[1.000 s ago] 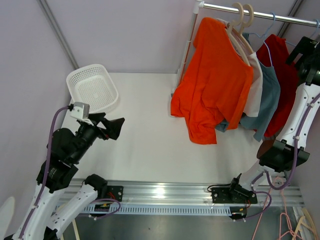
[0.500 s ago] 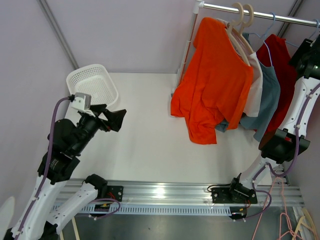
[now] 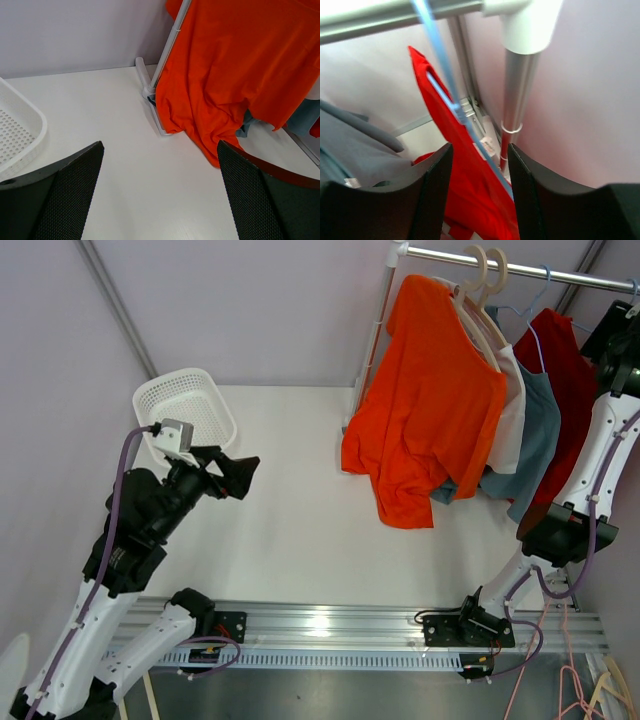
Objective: Remove the t-shirt from the hanger
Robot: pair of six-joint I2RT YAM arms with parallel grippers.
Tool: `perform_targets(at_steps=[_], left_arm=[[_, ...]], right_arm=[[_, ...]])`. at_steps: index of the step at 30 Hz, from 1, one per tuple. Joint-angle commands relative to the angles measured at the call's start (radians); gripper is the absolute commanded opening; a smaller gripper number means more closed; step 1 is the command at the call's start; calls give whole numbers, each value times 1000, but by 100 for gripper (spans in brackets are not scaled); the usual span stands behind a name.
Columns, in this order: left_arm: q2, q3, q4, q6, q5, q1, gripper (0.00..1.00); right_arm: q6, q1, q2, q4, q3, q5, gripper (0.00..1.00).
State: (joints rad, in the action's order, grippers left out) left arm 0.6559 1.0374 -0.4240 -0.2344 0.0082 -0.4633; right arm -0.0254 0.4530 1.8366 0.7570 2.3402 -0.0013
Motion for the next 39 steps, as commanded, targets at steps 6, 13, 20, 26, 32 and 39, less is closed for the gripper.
perform_targets(at_steps=[6, 13, 20, 26, 32, 39], left_arm=[[-21, 26, 33, 43, -2, 5, 100], [-19, 23, 28, 52, -4, 5, 100], [-12, 18, 33, 47, -4, 5, 100], [-12, 15, 31, 44, 3, 5, 99], [-25, 12, 31, 44, 9, 5, 99], [-56, 6, 18, 49, 12, 5, 100]], right_arm=[[5, -5, 52, 2, 74, -59, 52], [10, -5, 64, -5, 76, -60, 49], [10, -8, 56, -18, 79, -60, 19], [18, -13, 33, -68, 96, -75, 0], [13, -14, -14, -105, 134, -111, 0], [19, -14, -95, -98, 142, -124, 0]])
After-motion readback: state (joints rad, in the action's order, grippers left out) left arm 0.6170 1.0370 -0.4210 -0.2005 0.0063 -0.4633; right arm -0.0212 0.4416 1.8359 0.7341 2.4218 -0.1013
